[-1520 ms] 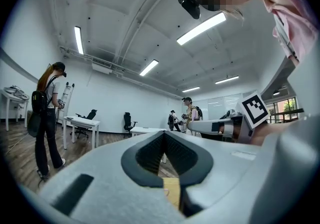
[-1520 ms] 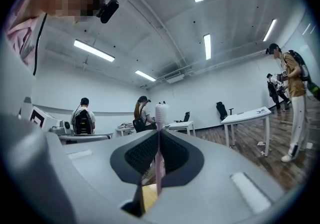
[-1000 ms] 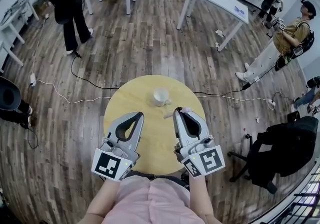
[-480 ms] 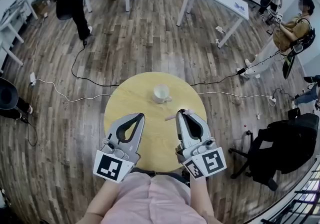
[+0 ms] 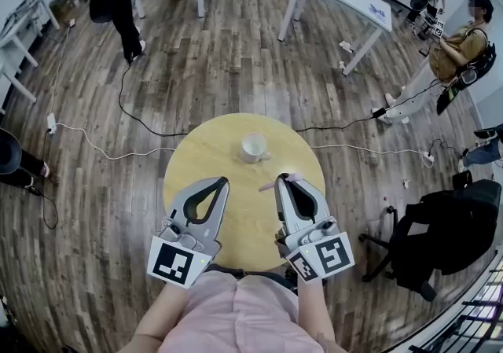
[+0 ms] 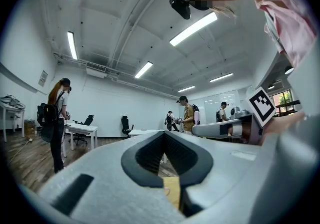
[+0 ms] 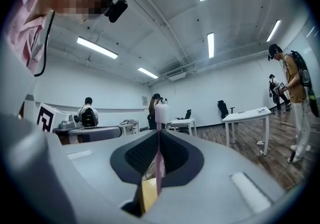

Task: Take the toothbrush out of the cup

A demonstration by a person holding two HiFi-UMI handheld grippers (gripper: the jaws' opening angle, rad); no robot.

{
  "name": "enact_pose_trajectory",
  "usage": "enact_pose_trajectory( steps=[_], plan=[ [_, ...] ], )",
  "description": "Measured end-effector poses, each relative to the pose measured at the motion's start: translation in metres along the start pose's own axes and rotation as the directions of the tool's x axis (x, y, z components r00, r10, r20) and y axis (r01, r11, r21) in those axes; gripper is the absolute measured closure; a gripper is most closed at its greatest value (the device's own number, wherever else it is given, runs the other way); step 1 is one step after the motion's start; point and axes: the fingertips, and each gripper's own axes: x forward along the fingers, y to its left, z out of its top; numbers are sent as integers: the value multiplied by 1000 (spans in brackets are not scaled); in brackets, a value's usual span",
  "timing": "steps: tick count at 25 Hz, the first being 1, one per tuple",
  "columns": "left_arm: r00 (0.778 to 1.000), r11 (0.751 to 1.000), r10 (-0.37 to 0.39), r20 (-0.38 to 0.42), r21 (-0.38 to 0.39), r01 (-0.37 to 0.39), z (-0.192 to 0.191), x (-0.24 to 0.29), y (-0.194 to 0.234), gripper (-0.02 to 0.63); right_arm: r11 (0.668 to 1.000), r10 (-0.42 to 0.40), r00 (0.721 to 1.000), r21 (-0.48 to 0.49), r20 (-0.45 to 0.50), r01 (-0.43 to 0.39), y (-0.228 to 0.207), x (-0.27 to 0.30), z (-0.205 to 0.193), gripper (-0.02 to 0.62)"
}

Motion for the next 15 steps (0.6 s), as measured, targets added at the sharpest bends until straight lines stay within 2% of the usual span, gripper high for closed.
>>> enact_pose_trajectory(
  steps=[15],
  plan=[
    [1000, 1000, 2, 5, -5, -2, 3, 0, -2, 609, 1000, 9, 1000, 6, -12, -9, 4, 0, -1, 575]
  ],
)
